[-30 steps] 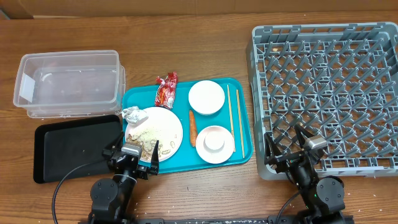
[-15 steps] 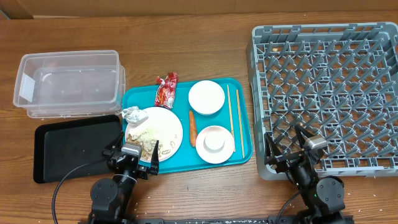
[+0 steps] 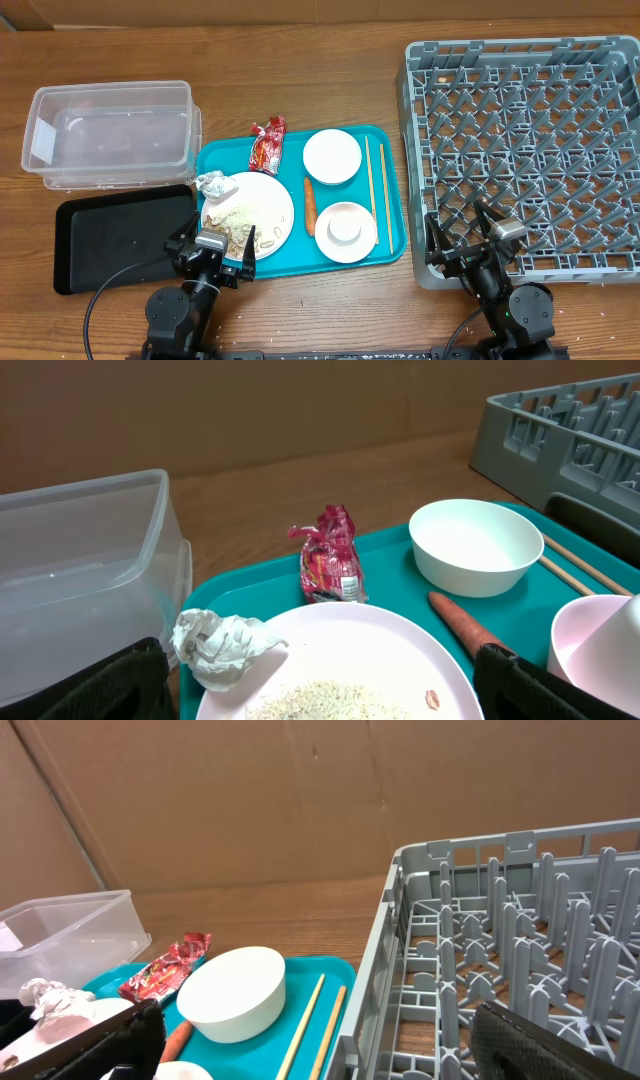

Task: Sort waste into correct bins and load items into the dishwasher

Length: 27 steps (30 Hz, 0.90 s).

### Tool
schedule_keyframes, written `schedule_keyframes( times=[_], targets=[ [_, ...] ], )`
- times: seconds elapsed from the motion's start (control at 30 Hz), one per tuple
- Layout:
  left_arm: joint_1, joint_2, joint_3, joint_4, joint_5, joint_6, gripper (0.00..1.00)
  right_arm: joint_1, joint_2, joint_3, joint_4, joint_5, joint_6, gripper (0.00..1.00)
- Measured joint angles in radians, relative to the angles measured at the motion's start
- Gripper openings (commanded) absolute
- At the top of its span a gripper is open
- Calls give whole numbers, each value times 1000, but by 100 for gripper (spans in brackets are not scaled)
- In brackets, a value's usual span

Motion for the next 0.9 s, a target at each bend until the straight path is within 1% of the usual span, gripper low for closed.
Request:
schedule_keyframes(
  times=[0.7, 0.9],
  targets=[
    [0, 0, 0, 0, 0, 0, 100, 0, 0, 0, 0, 0, 0, 100],
    [0, 0, 0, 6, 0, 30, 100, 0, 0, 0, 1, 0, 0, 100]
  ],
)
